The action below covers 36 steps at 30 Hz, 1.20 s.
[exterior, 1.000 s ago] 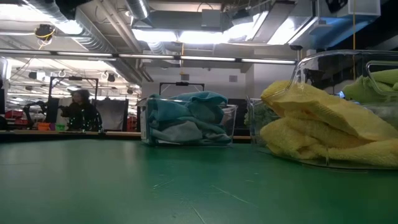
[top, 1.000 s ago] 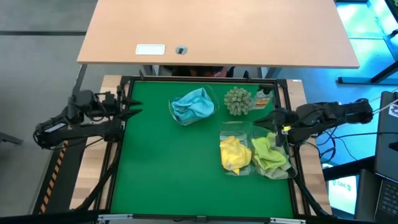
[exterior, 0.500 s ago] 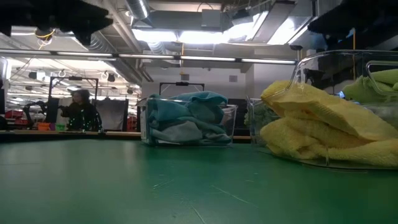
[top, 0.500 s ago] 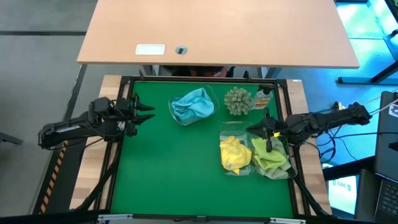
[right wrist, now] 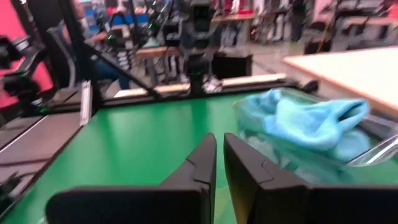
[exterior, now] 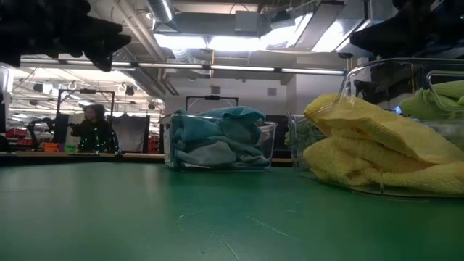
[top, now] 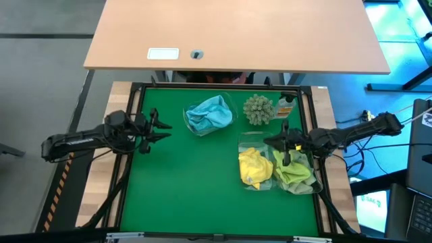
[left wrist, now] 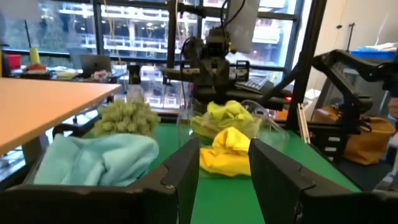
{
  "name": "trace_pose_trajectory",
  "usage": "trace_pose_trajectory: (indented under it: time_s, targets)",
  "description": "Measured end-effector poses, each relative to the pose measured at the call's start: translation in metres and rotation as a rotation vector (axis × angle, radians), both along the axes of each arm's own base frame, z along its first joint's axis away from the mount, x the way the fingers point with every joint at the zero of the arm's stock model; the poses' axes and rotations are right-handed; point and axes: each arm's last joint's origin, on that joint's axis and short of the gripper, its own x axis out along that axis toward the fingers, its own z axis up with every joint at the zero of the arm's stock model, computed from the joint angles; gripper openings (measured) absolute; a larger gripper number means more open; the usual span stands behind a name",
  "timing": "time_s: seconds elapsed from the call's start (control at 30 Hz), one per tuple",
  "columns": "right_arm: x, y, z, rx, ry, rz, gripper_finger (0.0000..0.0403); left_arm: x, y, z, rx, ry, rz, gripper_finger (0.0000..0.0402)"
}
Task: Sort microfiber towel by color & place in baskets
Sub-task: Return to Home Position
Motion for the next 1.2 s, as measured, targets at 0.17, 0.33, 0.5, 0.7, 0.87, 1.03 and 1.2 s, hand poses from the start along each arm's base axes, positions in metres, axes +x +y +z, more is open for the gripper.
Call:
trace_pose_trajectory:
  time_s: [0.17,0.33,0.5,0.7,0.87,1.03,1.2]
  targets:
    - [0.000,-0.001,-0.002,-0.028,-0.039,-0.022,0.0033,0.001,0.001,-0.011,-0.026,0.022,0.025,0.0133]
    - [0.000,0.000,-0.002,-0.040,-0.036,0.021,0.0033,0.002,0.002,-0.022,-0.038,0.032,0.052,0.0133]
    - [-0.001,0.002,-0.008,-0.061,0.023,0.065,0.0033,0.002,0.003,-0.025,-0.035,0.018,0.064,0.0133]
    - [-0.002,0.001,-0.019,-0.065,0.052,0.065,0.0033,0.002,0.003,-0.025,-0.029,0.017,0.065,0.0133]
    - [-0.005,0.000,-0.040,-0.019,0.019,0.053,0.0033,0.002,0.003,-0.025,-0.029,0.017,0.065,0.0133]
    - [-0.010,-0.001,-0.059,-0.013,0.042,0.051,0.0033,0.002,0.003,-0.025,-0.027,0.018,0.065,0.0133]
    - [-0.011,-0.002,-0.069,-0.036,0.130,0.028,0.0033,0.002,0.003,-0.025,-0.029,0.024,0.065,0.0133]
